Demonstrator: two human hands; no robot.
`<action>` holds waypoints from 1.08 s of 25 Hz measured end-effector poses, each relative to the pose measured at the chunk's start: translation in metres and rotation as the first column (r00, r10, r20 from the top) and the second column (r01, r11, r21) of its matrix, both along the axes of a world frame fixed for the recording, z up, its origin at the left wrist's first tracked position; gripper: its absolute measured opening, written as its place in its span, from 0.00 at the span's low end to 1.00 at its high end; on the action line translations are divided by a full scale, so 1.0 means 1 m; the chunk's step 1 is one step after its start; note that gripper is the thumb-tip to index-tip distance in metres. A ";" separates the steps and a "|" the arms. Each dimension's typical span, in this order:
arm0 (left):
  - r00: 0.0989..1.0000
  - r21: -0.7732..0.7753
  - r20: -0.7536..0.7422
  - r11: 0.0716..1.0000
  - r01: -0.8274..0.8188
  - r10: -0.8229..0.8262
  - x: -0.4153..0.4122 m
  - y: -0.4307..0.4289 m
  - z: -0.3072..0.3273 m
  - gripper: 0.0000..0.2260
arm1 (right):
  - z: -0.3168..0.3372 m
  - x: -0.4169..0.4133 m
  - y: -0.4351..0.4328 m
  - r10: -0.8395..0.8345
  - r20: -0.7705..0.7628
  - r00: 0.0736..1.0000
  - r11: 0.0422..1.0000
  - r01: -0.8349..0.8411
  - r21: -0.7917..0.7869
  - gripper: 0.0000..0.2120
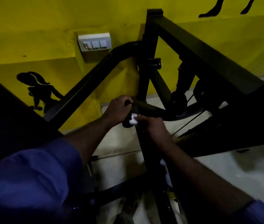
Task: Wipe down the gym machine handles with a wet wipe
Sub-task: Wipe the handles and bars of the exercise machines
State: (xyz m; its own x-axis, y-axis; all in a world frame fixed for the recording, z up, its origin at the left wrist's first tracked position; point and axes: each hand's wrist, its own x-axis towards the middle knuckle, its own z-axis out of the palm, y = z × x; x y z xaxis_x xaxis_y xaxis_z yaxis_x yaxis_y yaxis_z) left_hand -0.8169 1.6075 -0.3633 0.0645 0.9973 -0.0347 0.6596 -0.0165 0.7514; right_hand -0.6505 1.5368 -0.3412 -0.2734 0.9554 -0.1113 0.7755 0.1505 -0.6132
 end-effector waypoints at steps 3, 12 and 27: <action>0.986 0.024 -0.036 0.986 0.165 -0.164 0.016 0.026 -0.018 0.10 | -0.009 -0.010 -0.016 0.063 -0.108 0.992 0.982 -0.081 -0.171 0.23; 0.963 0.195 -0.213 0.959 0.204 -0.162 0.021 0.035 -0.045 0.10 | -0.023 0.011 -0.087 -0.152 0.049 0.987 0.986 0.148 0.080 0.29; 0.940 0.232 -0.300 0.943 0.237 -0.163 0.020 0.043 -0.055 0.14 | -0.053 0.039 -0.050 -0.771 -0.500 0.395 0.473 -0.171 -0.864 0.20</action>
State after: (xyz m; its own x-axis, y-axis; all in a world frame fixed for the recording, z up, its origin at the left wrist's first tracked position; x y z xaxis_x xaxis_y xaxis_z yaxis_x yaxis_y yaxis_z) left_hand -0.7964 1.6509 -0.4179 0.2887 0.9404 0.1795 0.8007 -0.3399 0.4932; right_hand -0.6116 1.4865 -0.3945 -0.3721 0.6148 -0.6954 -0.2726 -0.7885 -0.5513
